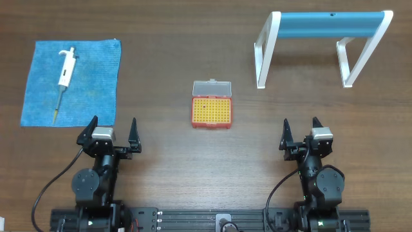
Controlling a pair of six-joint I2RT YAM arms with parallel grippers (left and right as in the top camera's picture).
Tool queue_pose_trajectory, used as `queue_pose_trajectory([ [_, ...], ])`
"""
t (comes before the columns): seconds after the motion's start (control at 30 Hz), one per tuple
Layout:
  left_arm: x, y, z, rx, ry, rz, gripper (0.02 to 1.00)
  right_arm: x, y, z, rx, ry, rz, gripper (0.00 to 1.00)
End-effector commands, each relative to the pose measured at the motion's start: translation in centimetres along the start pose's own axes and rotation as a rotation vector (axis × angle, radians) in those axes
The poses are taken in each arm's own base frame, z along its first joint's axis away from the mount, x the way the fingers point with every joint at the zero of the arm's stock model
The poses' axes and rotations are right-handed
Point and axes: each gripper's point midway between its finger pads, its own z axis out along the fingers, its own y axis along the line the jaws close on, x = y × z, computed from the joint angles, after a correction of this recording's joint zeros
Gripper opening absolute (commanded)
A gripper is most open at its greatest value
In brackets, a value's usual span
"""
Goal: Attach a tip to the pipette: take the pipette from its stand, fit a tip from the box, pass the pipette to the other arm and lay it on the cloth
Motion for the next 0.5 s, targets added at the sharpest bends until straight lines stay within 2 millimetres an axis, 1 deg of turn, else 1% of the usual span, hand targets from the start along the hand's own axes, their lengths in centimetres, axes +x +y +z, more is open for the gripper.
queue_pose_trajectory([
  [0.03, 0.1, 0.34, -0.03, -0.018, 0.001, -0.016, 0.998, 0.01, -0.14, -0.05, 0.009, -0.004, -0.051, 0.768],
  [0.5, 0.1, 0.34, -0.03, -0.018, 0.001, -0.016, 0.998, 0.01, -0.14, -0.05, 0.009, -0.004, -0.051, 0.768],
])
